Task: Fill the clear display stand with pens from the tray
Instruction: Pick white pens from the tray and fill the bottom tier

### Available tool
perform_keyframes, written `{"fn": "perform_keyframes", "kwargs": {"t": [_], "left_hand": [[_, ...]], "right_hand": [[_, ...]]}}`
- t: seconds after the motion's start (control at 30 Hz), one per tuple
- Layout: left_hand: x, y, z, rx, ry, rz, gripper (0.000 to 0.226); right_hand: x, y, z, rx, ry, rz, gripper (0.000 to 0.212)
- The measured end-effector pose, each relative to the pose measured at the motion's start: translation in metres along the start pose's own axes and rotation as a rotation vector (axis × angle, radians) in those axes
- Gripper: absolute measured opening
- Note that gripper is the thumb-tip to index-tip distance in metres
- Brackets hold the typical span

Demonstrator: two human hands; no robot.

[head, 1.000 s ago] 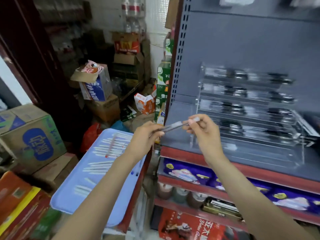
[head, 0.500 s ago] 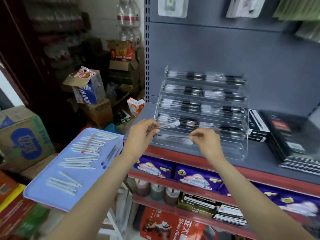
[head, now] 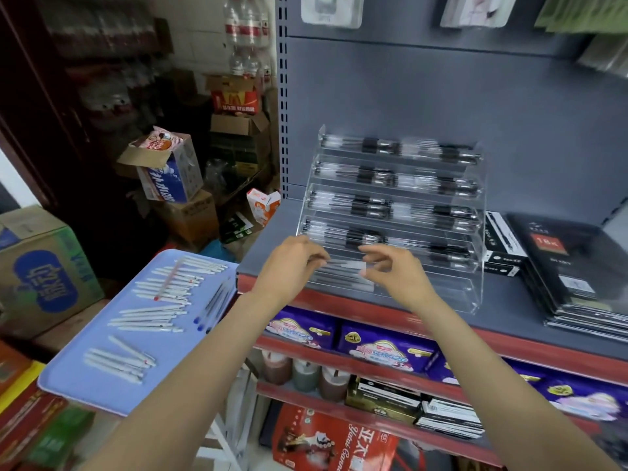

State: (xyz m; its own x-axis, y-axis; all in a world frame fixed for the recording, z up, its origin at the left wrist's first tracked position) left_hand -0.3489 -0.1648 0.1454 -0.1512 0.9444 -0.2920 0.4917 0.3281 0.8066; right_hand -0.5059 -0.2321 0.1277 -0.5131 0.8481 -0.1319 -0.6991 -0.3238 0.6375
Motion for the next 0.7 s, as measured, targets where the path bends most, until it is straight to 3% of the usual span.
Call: {"fn": "perform_keyframes", "kwargs": {"t": [0.07, 0.17, 0.27, 0.37, 0.5, 0.7], "left_hand": [[-0.007, -0.006, -0.010, -0.025, -0.009, 0.027, 0.018], [-0.011, -0.013, -0.014, -0.028, -0.004, 0.038, 0.018], [-0.001, 0.000, -0.001, -0.063, 0.057, -0.170, 0.030], [0.015, 0.016, 0.031, -0.025, 0.240, -0.326, 0.048], [0.017, 0.003, 0.058, 0.148, 0.388, -0.126, 0.044], [0.023, 0.006, 0.061, 0.290, 0.386, -0.094, 0.031]], "right_hand": [[0.006, 0.003, 0.002, -0.162, 0.013, 0.008, 0.028], [0.007, 0.011, -0.001, -0.169, 0.016, -0.087, 0.009], [0.008, 0.017, -0.013, 0.013, -0.022, -0.157, 0.009], [0.005, 0.007, -0.017, 0.104, -0.031, -0.080, 0.011], [-0.004, -0.007, -0.008, 0.222, 0.003, -0.016, 0.012], [-0.004, -0.024, 0.021, 0.219, 0.066, -0.034, 0.020]]}}
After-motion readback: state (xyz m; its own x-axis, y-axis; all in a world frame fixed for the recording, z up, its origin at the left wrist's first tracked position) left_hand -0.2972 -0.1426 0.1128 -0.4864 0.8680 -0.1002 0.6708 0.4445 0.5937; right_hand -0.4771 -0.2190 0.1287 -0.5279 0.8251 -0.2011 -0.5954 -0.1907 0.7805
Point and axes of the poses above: each hand's wrist, its own x-axis away from the middle knuckle, its own y-axis out of the back of the hand, z = x × y, the point moved 8 cm from there along -x, towards the middle knuckle, and after that the axes turned 3 degrees about y, right-handed, at the moved point
